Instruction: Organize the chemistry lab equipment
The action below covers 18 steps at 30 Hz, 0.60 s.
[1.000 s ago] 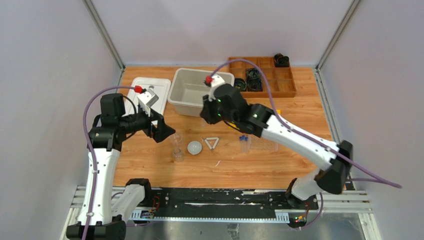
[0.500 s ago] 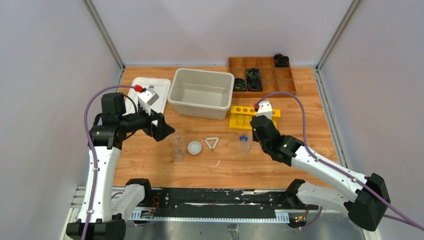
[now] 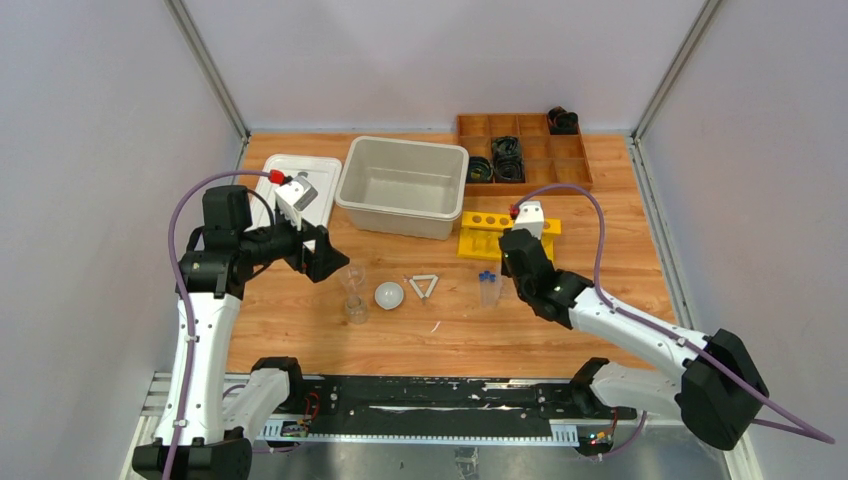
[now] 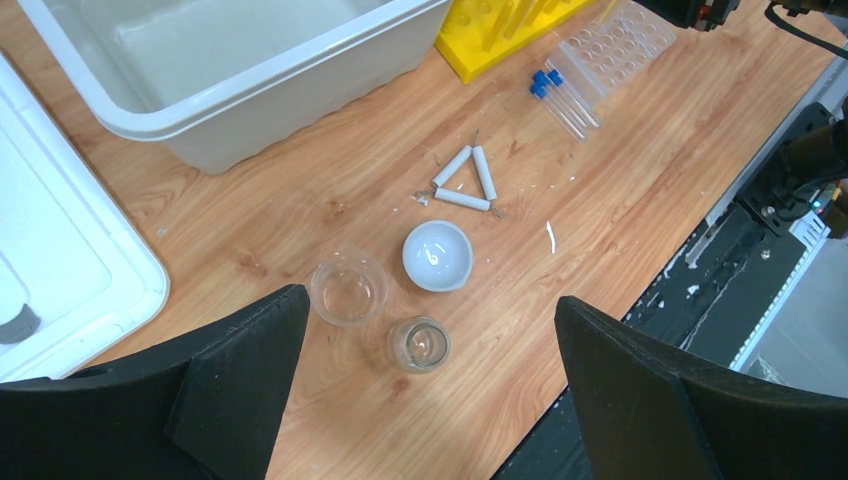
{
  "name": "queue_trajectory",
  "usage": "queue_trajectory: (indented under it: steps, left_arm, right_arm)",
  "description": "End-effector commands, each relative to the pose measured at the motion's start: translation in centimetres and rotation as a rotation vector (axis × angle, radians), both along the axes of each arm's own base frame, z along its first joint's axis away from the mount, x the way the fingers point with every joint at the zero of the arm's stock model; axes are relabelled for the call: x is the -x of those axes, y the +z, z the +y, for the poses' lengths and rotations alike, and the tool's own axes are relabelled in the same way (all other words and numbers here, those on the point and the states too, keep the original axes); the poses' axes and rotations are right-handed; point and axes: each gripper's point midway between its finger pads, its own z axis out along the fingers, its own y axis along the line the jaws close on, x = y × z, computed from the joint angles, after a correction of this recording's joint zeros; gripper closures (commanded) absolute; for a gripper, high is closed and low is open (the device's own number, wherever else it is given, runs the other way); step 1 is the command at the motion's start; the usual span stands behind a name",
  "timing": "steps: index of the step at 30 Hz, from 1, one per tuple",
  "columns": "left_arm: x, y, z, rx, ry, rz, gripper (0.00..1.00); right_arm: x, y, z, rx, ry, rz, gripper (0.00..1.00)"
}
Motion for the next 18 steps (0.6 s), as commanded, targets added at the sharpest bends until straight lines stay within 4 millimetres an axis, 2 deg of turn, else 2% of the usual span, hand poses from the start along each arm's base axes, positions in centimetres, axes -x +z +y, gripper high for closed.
queue_trajectory:
  steps: [1, 12, 18]
  left_arm:
    - [-0.2, 0.7, 0.2, -0.01, 0.006, -0.036, 0.0]
    - [-0.3, 1.1, 0.2, -0.015, 0.009, -0.048, 0.0]
    - [-0.3, 1.1, 0.2, -0.014, 0.009, -0.048, 0.0]
  right_arm:
    - [-0.5, -0.6, 0.5, -0.058, -0.008, -0.009, 1.0]
    - [-0.1, -3.6, 0.3, -0.039, -0.015, 0.042, 1.0]
    - [0.0, -4.2, 0.0, -0.02, -0.024, 0.044, 1.0]
